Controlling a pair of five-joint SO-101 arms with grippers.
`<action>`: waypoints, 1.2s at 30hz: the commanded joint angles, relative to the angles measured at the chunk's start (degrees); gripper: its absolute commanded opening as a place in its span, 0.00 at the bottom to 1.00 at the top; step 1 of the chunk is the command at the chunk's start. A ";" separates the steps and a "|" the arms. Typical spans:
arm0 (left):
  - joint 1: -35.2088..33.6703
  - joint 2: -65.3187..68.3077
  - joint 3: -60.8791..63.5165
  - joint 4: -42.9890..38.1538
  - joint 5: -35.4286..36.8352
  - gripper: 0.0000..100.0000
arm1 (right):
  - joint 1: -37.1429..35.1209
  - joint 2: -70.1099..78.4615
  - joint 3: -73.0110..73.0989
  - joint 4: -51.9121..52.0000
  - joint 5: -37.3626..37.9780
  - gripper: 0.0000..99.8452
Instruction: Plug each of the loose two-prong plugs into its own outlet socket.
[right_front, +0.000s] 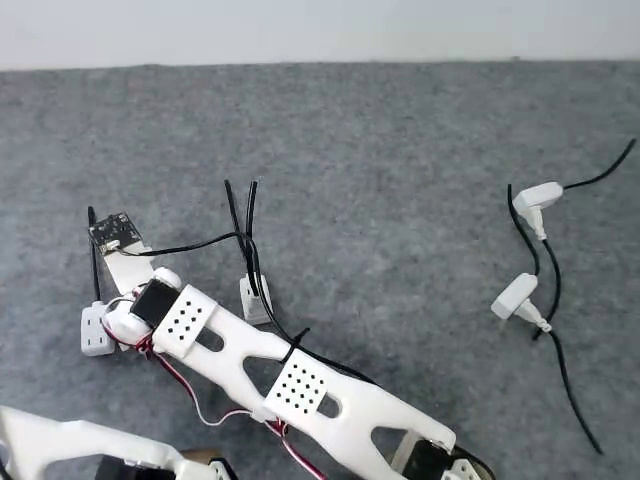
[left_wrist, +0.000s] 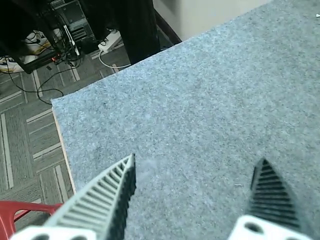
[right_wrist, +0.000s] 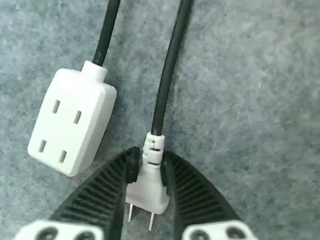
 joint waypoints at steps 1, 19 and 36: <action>-0.44 -0.62 -2.42 0.26 0.44 0.35 | 0.31 -0.48 -2.02 0.75 0.35 0.01; 8.97 -0.62 6.29 1.32 0.70 0.35 | 8.92 -11.65 -2.11 8.66 17.85 0.01; 43.16 -0.88 6.46 0.00 4.22 0.35 | 18.68 -36.26 -2.11 9.54 41.93 0.01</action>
